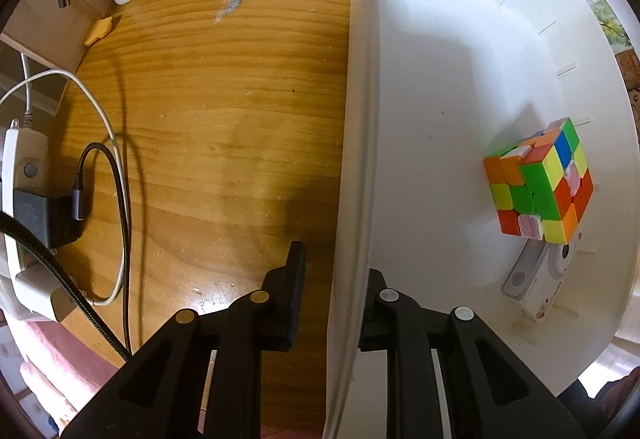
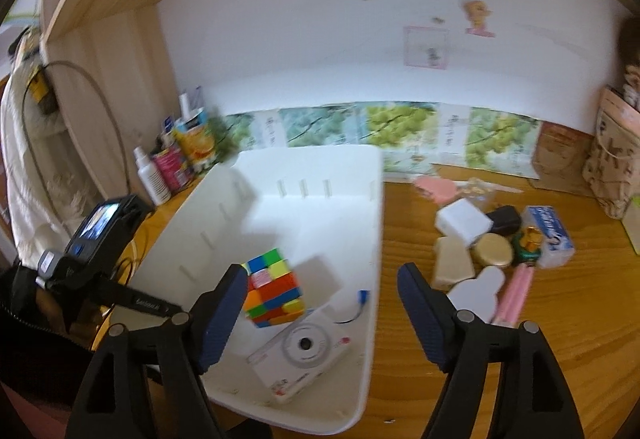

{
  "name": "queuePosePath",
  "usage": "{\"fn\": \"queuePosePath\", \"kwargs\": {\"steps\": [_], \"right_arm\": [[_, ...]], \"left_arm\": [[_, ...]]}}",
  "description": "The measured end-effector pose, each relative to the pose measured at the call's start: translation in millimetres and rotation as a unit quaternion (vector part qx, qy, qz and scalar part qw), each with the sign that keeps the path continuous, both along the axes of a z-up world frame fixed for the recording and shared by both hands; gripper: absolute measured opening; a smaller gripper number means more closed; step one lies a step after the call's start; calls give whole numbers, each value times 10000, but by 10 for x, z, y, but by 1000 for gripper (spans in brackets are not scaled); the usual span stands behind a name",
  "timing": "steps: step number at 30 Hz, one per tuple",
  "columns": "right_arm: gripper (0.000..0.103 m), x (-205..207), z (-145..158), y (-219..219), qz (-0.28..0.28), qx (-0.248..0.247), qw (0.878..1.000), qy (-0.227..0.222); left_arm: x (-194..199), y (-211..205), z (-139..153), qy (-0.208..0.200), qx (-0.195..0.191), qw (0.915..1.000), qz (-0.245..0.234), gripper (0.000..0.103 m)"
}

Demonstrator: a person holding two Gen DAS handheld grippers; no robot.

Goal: Organize rigid objects
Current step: 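Reach the right tool to the pink hair rollers and grasp them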

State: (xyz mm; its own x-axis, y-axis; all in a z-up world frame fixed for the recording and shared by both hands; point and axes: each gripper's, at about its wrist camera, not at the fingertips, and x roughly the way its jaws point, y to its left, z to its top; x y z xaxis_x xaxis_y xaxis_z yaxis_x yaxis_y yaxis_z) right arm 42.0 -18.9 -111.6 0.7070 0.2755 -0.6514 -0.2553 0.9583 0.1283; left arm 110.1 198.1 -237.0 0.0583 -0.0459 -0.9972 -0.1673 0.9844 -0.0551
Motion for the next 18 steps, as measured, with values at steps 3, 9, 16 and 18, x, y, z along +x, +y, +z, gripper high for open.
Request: {"fn": "queuePosePath", "kwargs": {"steps": [3,9,16,18], "right_arm": [[82,29,5,-160,-225,65,9997,-15],[82,111,-50,-493,-707,185,9973,58],[82,257,-196,-892,-1200,353,9917,295],[82,315,-255,-1002,-1346,362,9894,409]], "left_arm": [[11,-20,-4,11,78,10000,52,22],[38,-74,-8,60,235,9997,86,22],[95,-183,17,130,366,9992,71,22],[102,-198,28,139,381,9991,75,22]]}}
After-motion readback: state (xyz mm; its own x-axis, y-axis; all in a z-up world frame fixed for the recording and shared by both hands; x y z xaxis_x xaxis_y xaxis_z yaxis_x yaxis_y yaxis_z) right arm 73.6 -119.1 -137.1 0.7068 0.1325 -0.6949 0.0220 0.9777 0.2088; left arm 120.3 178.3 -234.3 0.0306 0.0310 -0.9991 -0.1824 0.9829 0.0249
